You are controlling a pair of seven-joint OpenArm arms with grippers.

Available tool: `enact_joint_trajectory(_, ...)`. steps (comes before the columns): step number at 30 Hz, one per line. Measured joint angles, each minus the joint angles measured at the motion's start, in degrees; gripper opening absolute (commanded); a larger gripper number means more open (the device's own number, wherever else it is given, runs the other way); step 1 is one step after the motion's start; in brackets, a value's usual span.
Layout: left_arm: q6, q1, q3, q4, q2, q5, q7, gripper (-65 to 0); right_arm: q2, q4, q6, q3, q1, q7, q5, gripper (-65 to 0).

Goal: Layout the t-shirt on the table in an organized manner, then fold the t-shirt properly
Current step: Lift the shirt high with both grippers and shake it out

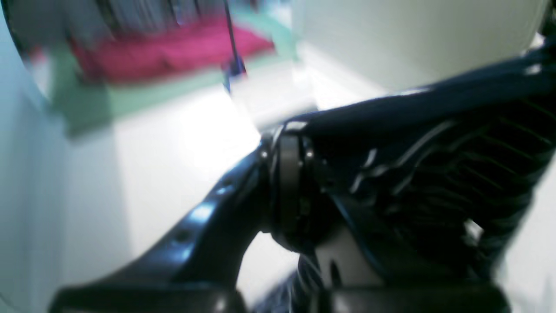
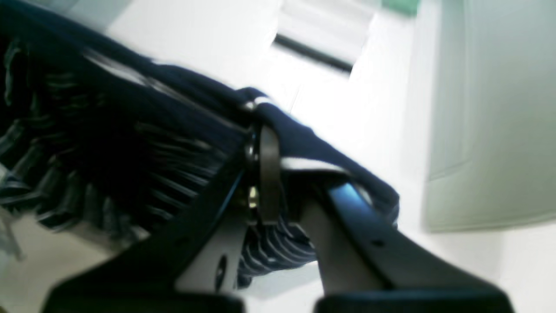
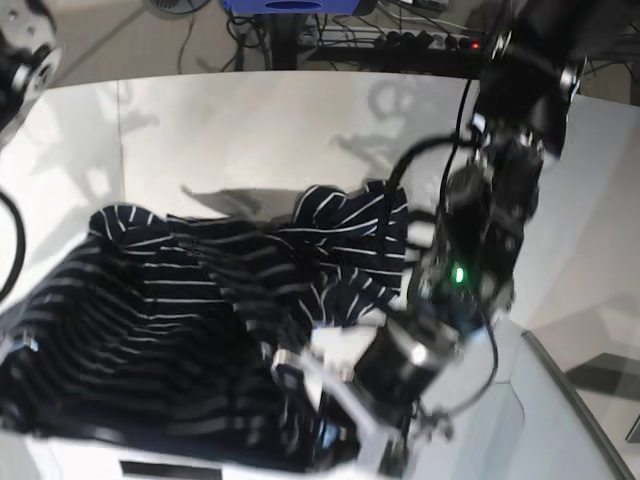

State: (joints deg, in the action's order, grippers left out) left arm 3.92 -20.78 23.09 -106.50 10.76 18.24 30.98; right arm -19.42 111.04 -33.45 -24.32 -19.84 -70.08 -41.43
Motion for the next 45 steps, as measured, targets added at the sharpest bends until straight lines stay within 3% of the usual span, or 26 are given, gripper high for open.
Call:
enact_joint_trajectory(6,-0.1,-10.2,0.3,8.2,-1.9,0.1,0.7,-65.0,-1.7,-7.0,0.0,3.4,-9.4,1.6,1.0,-64.4)
enact_joint_trajectory(12,-0.7,-21.0,4.5,17.4,-1.7,0.2,0.0,-65.0,-5.1,-12.6,0.0,10.6,-18.6,6.4,7.8,-64.4)
enact_joint_trajectory(17,-0.1,-30.3,10.8,26.0,-1.9,0.1,0.5,-65.0,-5.2,-18.8,0.0,16.1,-26.0,9.4,12.4,-64.4)
enact_joint_trajectory(21,0.0,-38.2,11.8,30.9,-1.9,0.0,-0.2,-65.0,-5.4,-25.4,-0.2,20.0,-31.3,14.7,14.3,-64.4)
enact_joint_trajectory(26,-0.2,-41.4,11.2,31.9,-0.9,0.3,-0.3,-65.0,-5.2,-31.1,-0.4,24.9,-36.8,19.3,18.1,-64.4)
enact_joint_trajectory(32,-1.0,-43.0,5.2,32.0,0.9,0.9,-0.1,-65.0,-4.9,-31.3,-1.2,28.9,-43.1,21.9,17.6,-64.4)
enact_joint_trajectory(38,-1.1,-47.7,4.2,31.7,4.4,9.1,-0.2,-65.0,-4.9,-31.3,-1.0,31.6,-47.5,23.2,17.5,-64.4)
enact_joint_trajectory(45,-0.5,-51.3,4.2,31.8,5.0,9.5,-0.1,-65.0,-3.9,-34.6,-1.0,32.9,-52.9,26.7,18.3,-64.4)
